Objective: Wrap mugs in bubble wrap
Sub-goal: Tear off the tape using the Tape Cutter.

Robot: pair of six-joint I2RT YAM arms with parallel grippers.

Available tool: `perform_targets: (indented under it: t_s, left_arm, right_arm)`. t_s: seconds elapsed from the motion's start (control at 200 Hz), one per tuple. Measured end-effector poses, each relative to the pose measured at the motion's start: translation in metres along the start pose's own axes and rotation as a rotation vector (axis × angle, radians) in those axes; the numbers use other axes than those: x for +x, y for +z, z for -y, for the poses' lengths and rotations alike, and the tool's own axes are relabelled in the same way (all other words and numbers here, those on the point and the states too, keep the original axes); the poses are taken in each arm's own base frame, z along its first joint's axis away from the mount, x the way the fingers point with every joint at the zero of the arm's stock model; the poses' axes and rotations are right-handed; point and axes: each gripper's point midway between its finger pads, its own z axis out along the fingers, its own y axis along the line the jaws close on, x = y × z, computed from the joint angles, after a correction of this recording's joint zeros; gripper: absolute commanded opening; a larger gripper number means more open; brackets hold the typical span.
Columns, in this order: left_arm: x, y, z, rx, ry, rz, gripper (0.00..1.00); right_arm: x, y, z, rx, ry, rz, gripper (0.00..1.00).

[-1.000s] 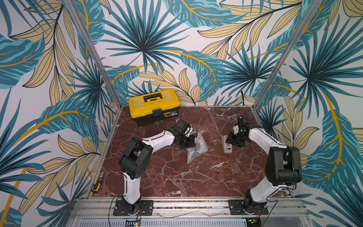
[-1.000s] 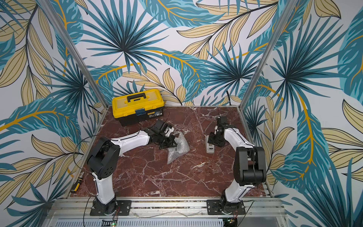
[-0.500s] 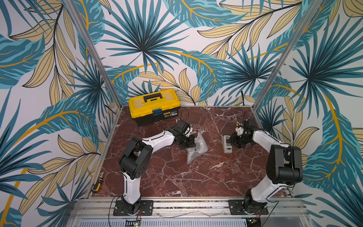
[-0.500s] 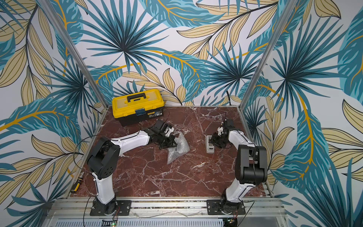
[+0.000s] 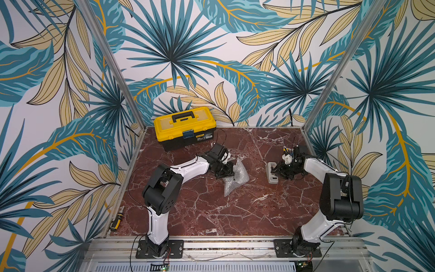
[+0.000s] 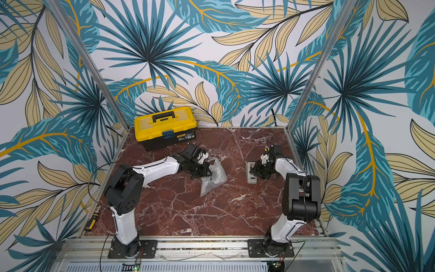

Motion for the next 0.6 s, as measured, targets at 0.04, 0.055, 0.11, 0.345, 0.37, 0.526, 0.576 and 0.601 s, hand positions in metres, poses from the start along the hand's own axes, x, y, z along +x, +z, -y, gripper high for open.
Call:
perform_targets:
  t_s: [0.04,0.055,0.11,0.345,0.37,0.526,0.576,0.601]
  left_arm:
    - [0.0,0.0,0.0,0.0,0.0,0.0,0.02]
    - [0.0,0.0,0.0,0.0,0.0,0.0,0.02]
    - [0.0,0.0,0.0,0.0,0.0,0.0,0.02]
    - [0.0,0.0,-0.0001,-0.001,0.0,0.0,0.02]
    - [0.0,0.0,-0.0001,-0.001,0.0,0.0,0.02]
    - [0.0,-0.0001,-0.0001,-0.001,0.0,0.0,0.02]
    - [-0.0001,-0.0001,-0.0002,-0.001,0.0,0.001,0.02]
    - [-0.0001,-0.0001,-0.0002,-0.001,0.0,0.001,0.02]
  right_arm:
    - [0.0006,0.0005,0.0003,-0.001,0.001,-0.001,0.32]
    - [0.0005,0.0005,0.0003,0.0,0.0,-0.001,0.32]
    - [0.0002,0.0004,0.0003,-0.001,0.0,0.0,0.31]
    - [-0.0003,0.0017,-0.0002,-0.01,-0.003,0.005,0.28]
    - [-0.0003,0.0018,-0.0001,-0.01,-0.004,0.006,0.26]
    - [-0.0003,0.0018,0.0021,-0.008,0.001,0.007,0.19]
    - [0.0001,0.002,0.0028,-0.007,0.001,0.007,0.15]
    - [0.0005,0.0021,0.0031,-0.006,0.003,0.005,0.14]
